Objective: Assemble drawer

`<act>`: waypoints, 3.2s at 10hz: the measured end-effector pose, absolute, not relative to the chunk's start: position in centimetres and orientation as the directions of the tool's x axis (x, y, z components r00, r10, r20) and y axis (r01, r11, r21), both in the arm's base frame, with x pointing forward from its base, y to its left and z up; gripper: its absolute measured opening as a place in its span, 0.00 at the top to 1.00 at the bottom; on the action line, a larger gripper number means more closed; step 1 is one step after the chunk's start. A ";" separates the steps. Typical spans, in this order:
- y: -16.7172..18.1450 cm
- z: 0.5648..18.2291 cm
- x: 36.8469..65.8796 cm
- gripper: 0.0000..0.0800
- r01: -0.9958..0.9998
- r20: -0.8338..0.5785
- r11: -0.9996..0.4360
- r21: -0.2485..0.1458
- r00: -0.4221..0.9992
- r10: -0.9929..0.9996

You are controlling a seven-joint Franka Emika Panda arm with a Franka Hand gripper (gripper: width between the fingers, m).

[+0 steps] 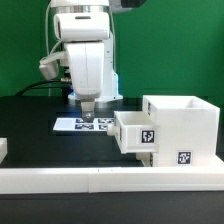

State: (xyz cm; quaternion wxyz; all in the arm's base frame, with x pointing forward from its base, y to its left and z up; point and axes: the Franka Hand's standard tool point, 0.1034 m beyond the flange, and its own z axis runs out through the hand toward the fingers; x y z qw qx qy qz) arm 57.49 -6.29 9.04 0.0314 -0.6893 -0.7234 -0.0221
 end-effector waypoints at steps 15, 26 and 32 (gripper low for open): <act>0.0 6.3 57.5 0.19 0.998 0.215 -0.040 -0.044 0.049 0.976; 3.0 6.3 57.6 0.19 0.998 0.200 -0.002 -0.064 0.015 0.980; -4.9 6.3 57.2 0.19 0.996 0.169 -0.018 -0.083 0.032 0.985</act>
Offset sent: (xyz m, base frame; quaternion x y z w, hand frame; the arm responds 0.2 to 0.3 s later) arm 0.0165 0.0320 -0.0067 0.0025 0.1325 0.0127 0.9911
